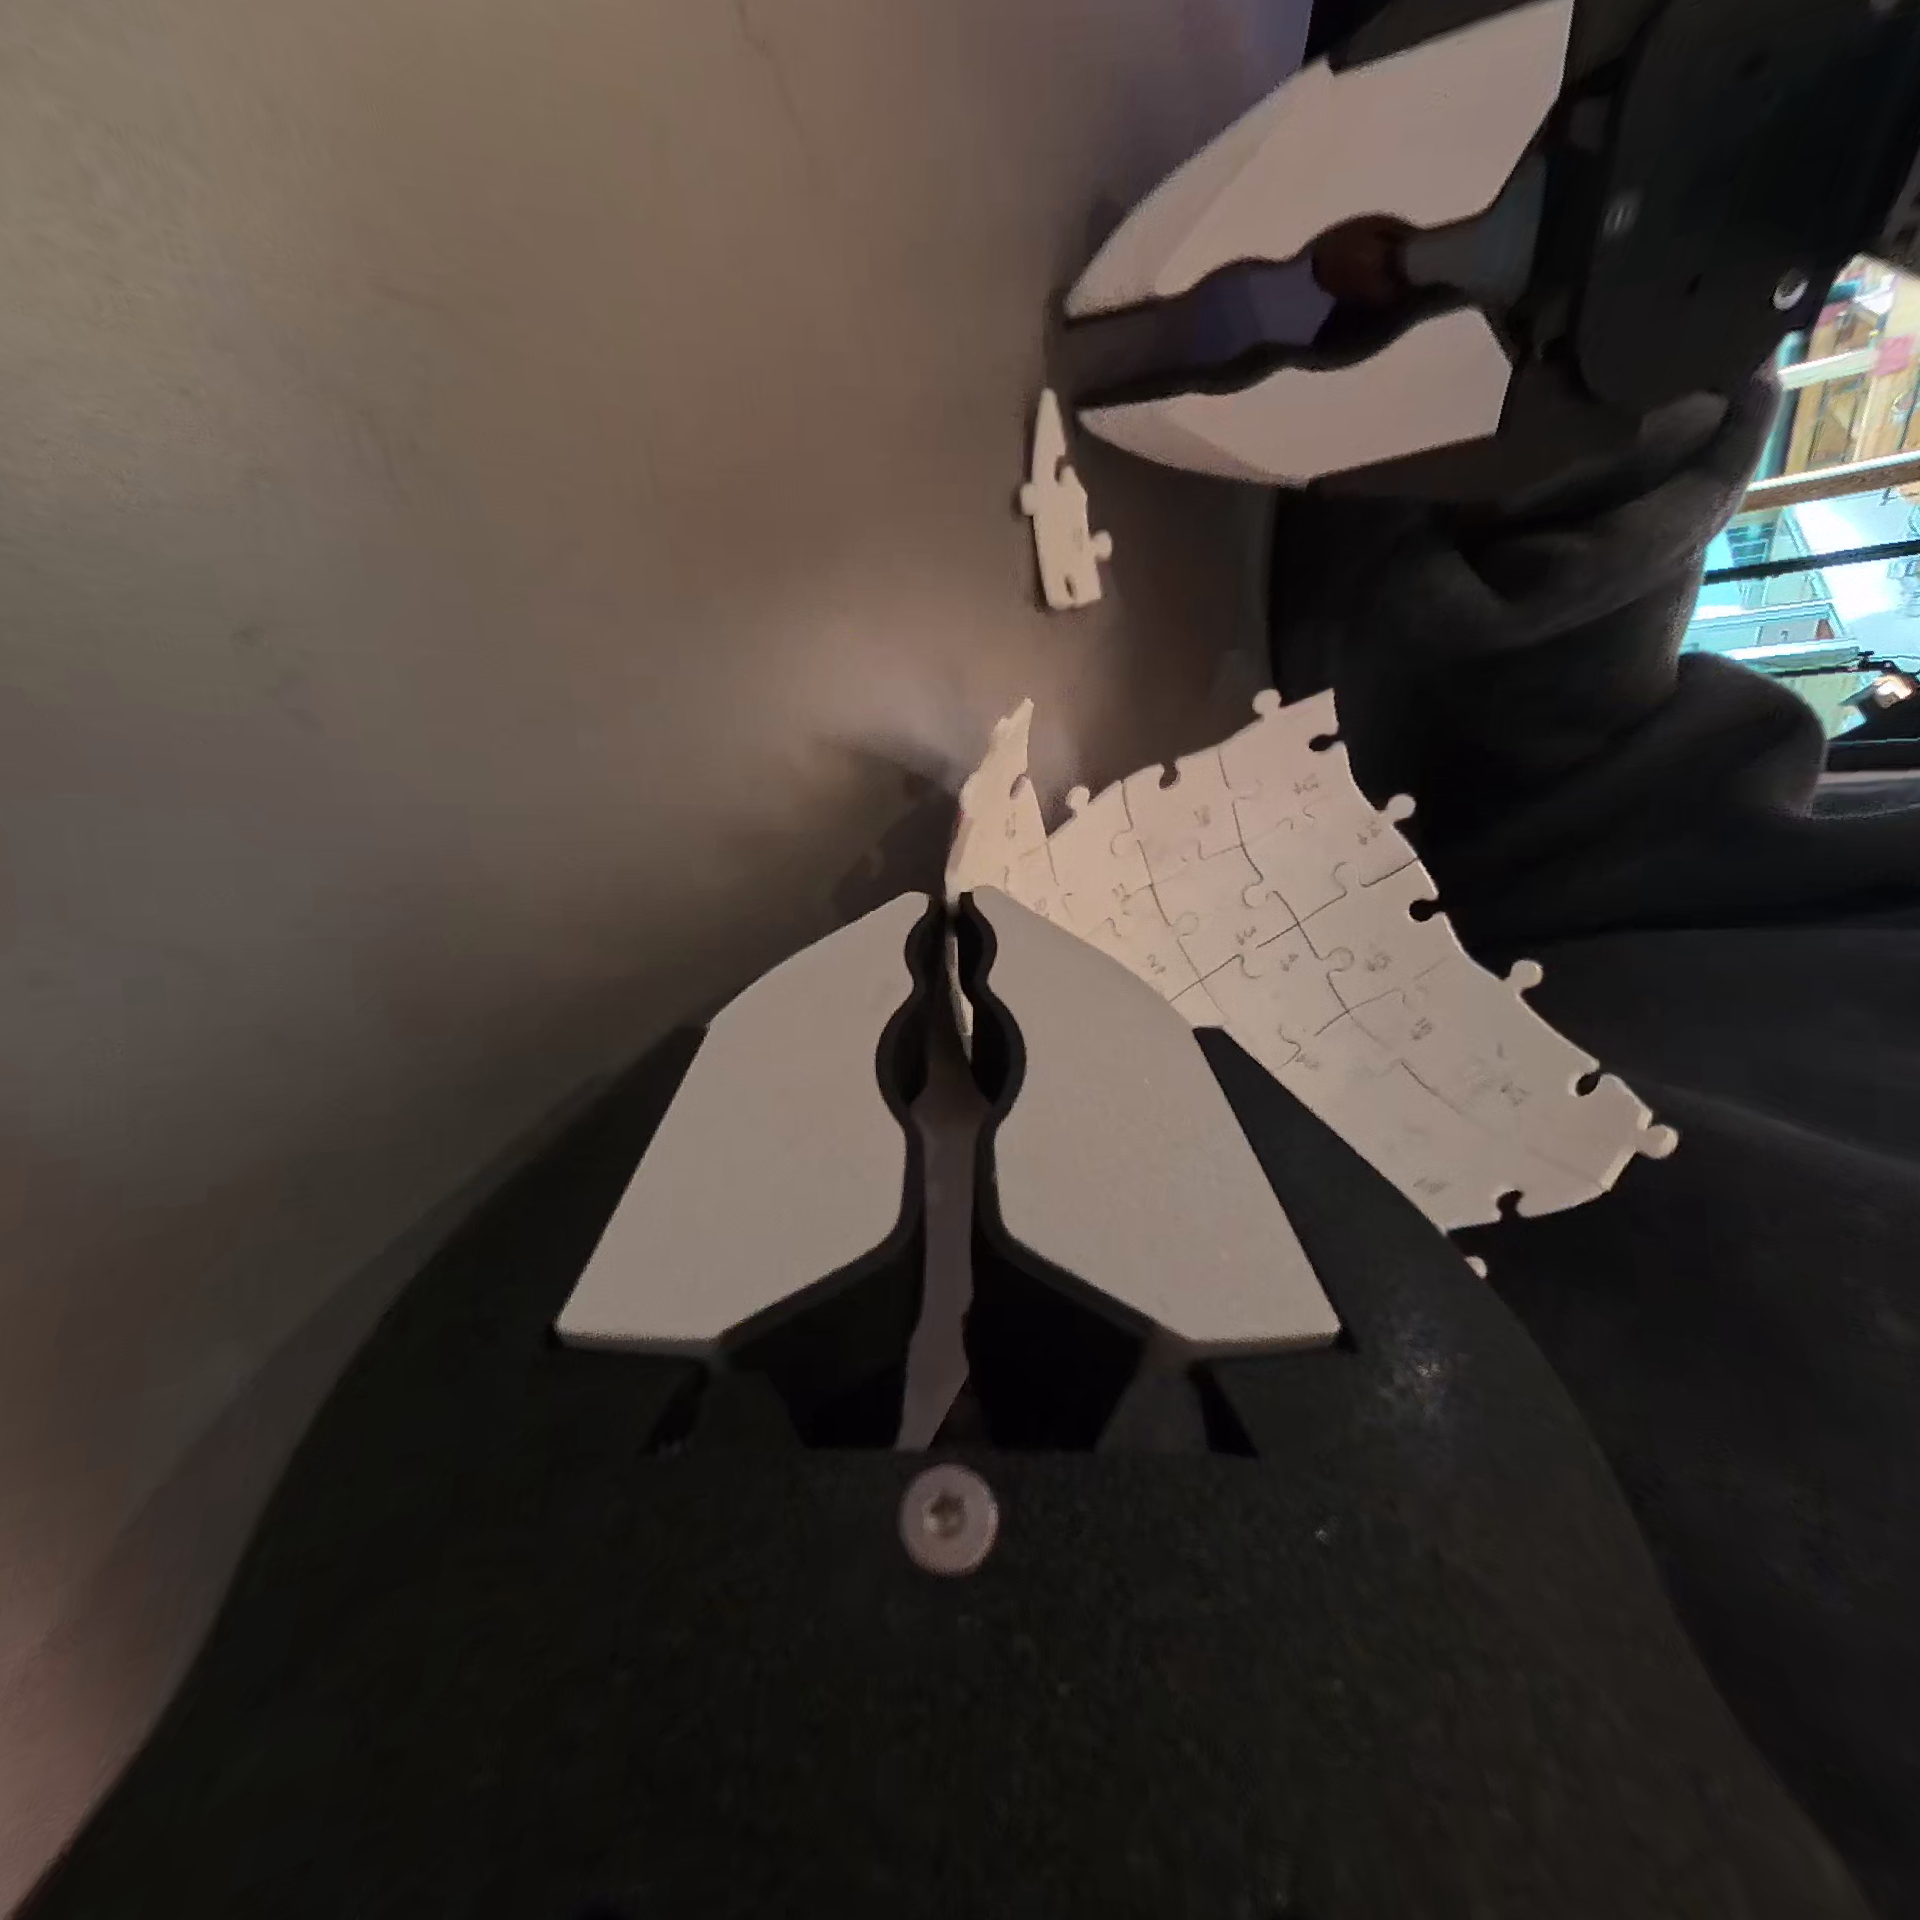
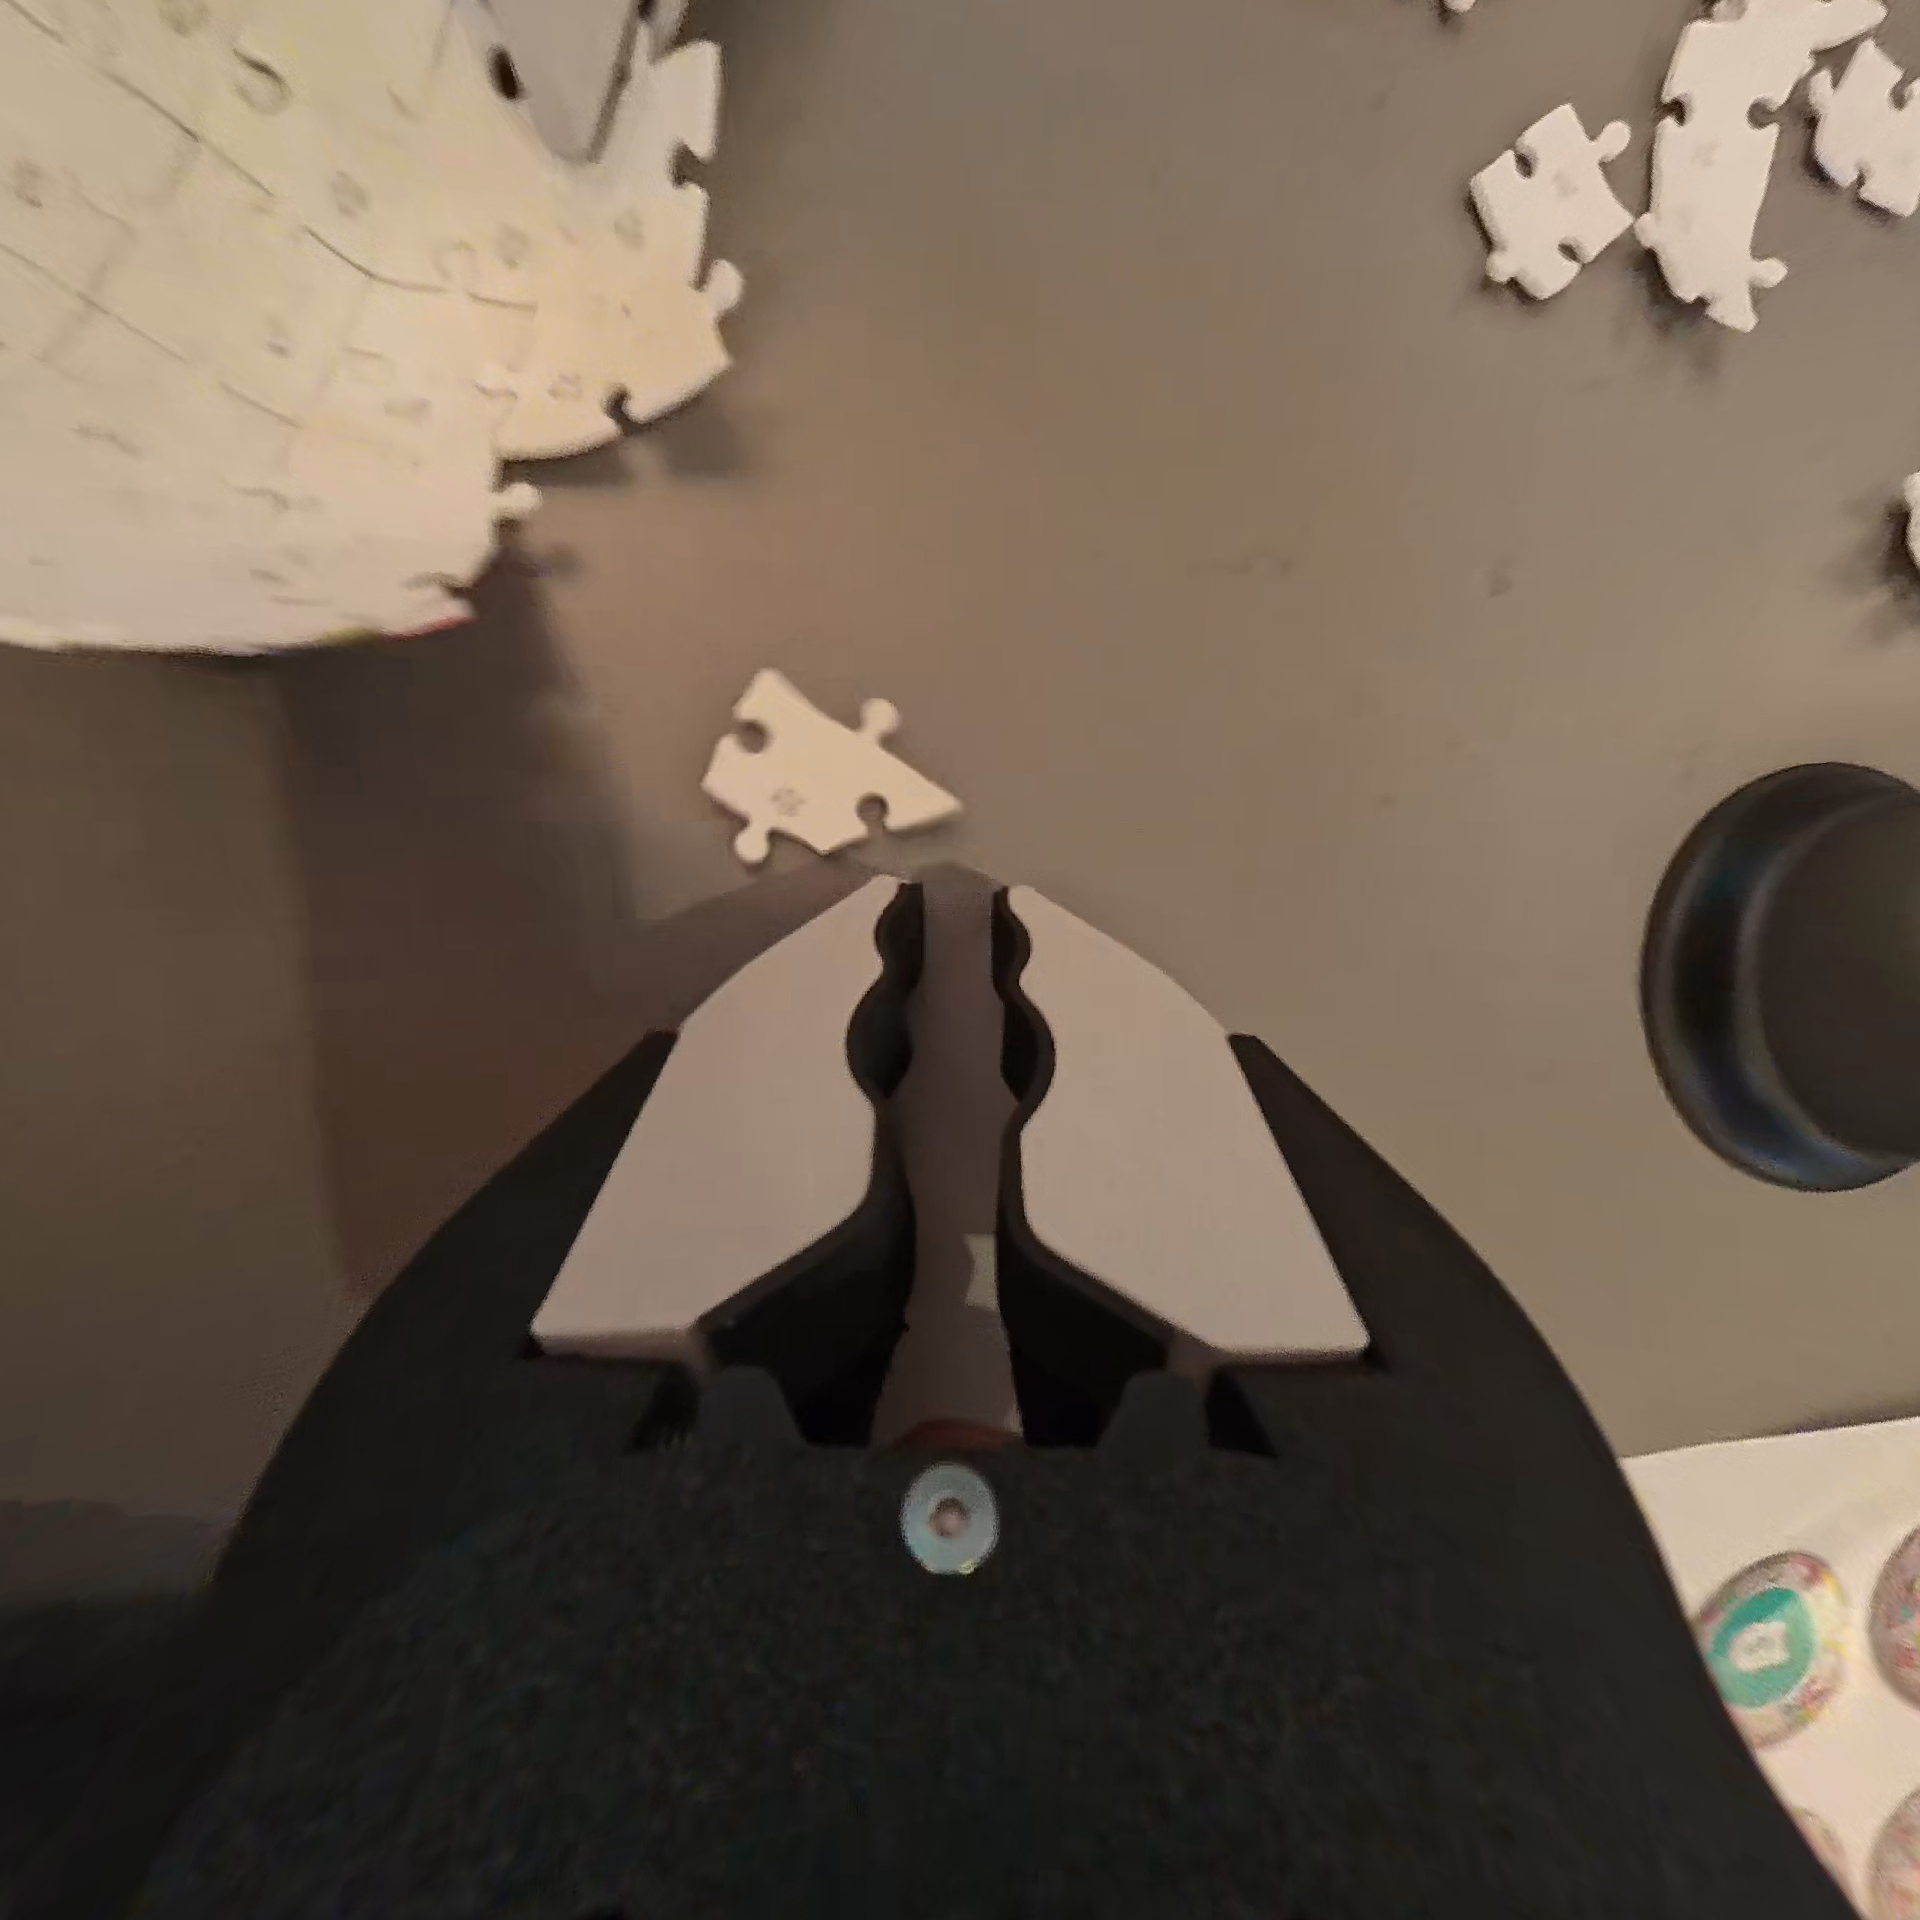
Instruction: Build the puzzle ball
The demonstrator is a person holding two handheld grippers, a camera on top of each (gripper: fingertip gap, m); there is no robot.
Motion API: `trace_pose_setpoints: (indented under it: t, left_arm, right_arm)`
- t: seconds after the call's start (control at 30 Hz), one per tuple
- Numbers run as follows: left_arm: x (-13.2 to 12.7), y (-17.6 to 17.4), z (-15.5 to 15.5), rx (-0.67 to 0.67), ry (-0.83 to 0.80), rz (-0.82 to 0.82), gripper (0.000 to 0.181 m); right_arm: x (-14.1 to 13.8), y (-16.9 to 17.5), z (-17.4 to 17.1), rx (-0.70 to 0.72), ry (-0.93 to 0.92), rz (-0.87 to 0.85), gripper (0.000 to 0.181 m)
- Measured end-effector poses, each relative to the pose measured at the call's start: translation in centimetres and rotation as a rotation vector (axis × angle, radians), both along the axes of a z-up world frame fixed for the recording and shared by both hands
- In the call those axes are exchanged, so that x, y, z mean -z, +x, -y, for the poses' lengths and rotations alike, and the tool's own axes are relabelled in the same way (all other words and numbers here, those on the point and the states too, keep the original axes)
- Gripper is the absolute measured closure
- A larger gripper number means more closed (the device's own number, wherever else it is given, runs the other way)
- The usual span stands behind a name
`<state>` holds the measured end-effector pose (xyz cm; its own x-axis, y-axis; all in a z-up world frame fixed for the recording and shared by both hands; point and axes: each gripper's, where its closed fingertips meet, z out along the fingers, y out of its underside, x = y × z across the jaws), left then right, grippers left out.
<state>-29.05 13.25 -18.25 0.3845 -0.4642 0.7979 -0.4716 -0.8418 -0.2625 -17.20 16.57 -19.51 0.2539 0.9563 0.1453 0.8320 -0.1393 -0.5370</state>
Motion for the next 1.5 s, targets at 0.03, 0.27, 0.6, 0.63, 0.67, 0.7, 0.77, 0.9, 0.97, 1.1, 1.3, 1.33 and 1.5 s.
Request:
trace_pose_setpoints:
  t: [0.03, 0.27, 0.6, 0.63, 0.67, 0.7, 0.77, 0.9, 0.97, 1.1, 1.3, 1.33, 1.5]
  left_arm:
    - [0.0, 0.0, 0.0, 0.001, 0.001, 0.001, 0.18]
    - [0.0, -0.2, 0.0, 0.001, -0.003, 0.008, 0.18]
    - [0.0, -0.5, 0.2, -0.001, -0.01, 0.013, 0.18]
    - [0.0, -0.5, 0.2, -0.001, -0.013, 0.015, 0.18]
    - [0.0, -0.5, 0.2, -0.001, -0.015, 0.015, 0.18]
    - [0.0, -0.5, 0.2, -0.001, -0.015, 0.014, 0.18]
    - [0.0, -0.6, 0.2, 0.0, -0.011, 0.011, 0.18]
    - [0.0, -0.5, 0.4, 0.007, -0.012, 0.01, 0.18]
    - [0.0, -0.5, 0.5, 0.012, -0.015, 0.011, 0.18]
    - [0.0, -0.4, 0.7, 0.031, -0.021, 0.015, 0.18]
    - [0.0, -0.6, 1.0, 0.054, -0.023, 0.007, 0.18]
    - [0.0, -0.6, 1.0, 0.053, -0.021, 0.005, 0.18]
    - [0.0, -0.6, 0.9, 0.049, -0.022, 0.004, 0.18]
  right_arm:
    - [0.0, 0.0, -0.3, -0.007, -0.021, 0.005, 0.168]
    - [-0.6, -1.9, 1.8, -0.118, -0.148, -0.08, 0.157]
    - [-0.3, -2.7, 2.7, -0.09, -0.147, -0.072, 0.164]
    - [-0.6, -2.7, 2.9, -0.089, -0.15, -0.079, 0.165]
    - [-0.7, -2.6, 3.1, -0.088, -0.166, -0.085, 0.169]
    - [-0.8, -2.4, 3.2, -0.08, -0.186, -0.084, 0.169]
    - [-0.8, -2.2, 3.6, -0.066, -0.218, -0.088, 0.167]
    - [-0.7, -2.4, 3.7, -0.073, -0.177, -0.084, 0.167]
    - [-1.4, -2.5, 3.2, -0.085, -0.115, -0.099, 0.164]
    - [-1.0, -1.7, 2.2, -0.183, -0.045, -0.048, 0.16]
    - [-0.2, -1.3, 1.5, -0.351, -0.067, -0.021, 0.161]
    - [-0.1, -1.5, 1.6, -0.374, -0.074, -0.021, 0.162]
    - [0.1, -2.5, 2.4, -0.466, -0.076, -0.016, 0.171]
